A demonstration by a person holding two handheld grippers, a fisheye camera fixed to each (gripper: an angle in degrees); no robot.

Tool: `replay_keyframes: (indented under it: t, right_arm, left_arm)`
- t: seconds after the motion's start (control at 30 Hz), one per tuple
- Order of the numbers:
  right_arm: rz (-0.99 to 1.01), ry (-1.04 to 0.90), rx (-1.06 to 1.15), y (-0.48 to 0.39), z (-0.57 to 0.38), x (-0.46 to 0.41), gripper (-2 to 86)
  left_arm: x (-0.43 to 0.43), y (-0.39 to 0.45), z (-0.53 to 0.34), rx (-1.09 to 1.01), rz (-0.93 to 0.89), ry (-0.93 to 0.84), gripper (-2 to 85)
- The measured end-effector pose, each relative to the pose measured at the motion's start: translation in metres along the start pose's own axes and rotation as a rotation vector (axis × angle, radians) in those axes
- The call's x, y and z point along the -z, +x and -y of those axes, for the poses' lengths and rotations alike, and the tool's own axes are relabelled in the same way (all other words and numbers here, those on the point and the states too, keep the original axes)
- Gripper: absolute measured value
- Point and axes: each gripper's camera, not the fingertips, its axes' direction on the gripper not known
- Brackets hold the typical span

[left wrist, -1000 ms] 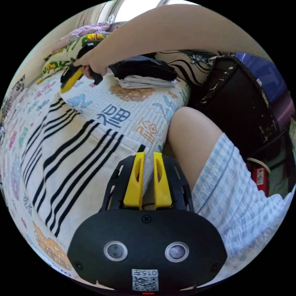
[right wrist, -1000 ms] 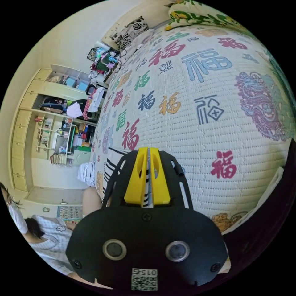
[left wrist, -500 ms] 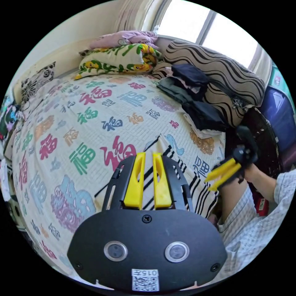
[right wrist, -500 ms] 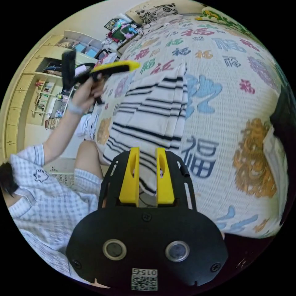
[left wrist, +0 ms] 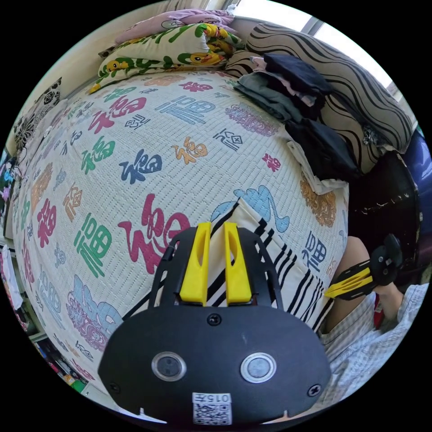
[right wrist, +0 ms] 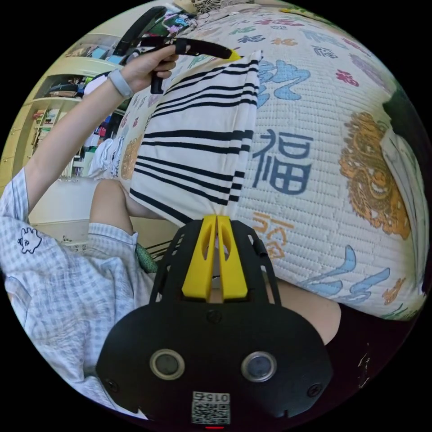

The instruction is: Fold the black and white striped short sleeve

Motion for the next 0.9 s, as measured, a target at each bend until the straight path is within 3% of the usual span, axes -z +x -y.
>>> replay_keyframes:
  t: [0.27, 0.4, 0.5, 0.6, 0.9]
  right_arm:
    - [0.052, 0.040, -0.025, -0.001, -0.034, 0.020, -0.6]
    - [0.112, 0.151, 0.054, -0.021, -0.042, 0.047, -0.6]
    - [0.119, 0.036, 0.130, -0.038, -0.030, 0.030, -0.6]
    - [-0.050, -0.117, 0.124, -0.044, -0.028, 0.000, -0.6]
    - [0.113, 0.021, -0.051, -0.025, -0.074, 0.039, 4.5]
  left_arm:
    - [-0.008, -0.013, -0.006, -0.043, 0.134, -0.026, 5.6]
    - [0.035, -0.019, -0.030, -0.057, 0.155, 0.107, 5.4]
    - [0.048, -0.031, -0.046, -0.060, 0.114, 0.128, 4.6]
    - [0.037, -0.059, -0.054, -0.015, 0.166, 0.029, 2.7]
    - [0.135, -0.150, -0.112, 0.203, -0.054, 0.186, 3.7]
